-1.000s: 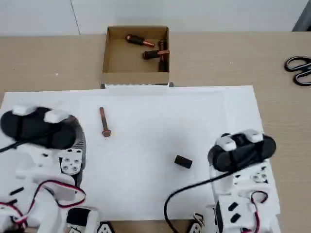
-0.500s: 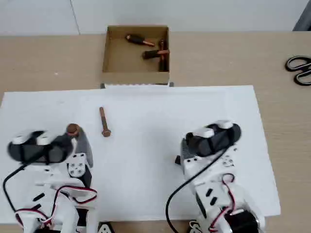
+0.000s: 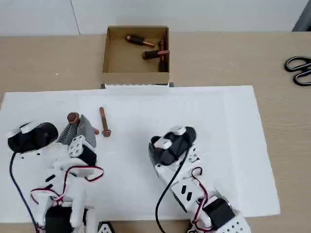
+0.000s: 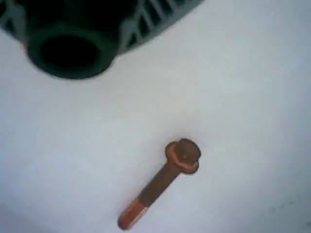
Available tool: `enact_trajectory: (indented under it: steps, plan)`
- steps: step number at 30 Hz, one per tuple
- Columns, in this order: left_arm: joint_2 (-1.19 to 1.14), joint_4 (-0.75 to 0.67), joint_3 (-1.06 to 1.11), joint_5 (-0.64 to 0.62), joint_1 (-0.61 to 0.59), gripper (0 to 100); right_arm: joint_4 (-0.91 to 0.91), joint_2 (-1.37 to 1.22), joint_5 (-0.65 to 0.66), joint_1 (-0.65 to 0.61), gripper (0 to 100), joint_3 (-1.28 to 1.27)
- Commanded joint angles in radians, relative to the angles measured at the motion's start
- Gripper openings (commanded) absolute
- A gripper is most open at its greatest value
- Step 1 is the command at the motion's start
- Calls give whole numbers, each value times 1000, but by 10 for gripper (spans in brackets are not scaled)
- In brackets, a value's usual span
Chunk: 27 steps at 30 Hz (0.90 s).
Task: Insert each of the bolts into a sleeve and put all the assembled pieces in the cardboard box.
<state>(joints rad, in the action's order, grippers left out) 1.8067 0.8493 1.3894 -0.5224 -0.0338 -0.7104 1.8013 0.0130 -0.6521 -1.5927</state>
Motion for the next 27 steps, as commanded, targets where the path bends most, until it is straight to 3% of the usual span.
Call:
enact_trajectory:
  steps: [1, 5, 10, 14, 27]
  plan:
    - [15, -187, 73, 32, 69, 6, 153, 10, 87, -13, 2, -32]
    - [15, -356, 166, 28, 203, 6, 263, 10, 152, -13, 2, -86]
    - [15, -517, 228, -38, 318, 6, 271, 10, 163, -13, 2, -91]
    - [15, -522, 225, -110, 376, 6, 266, 8, 166, -13, 2, -91]
    - [15, -519, 194, -97, 410, 6, 165, 2, 221, -8, 2, -91]
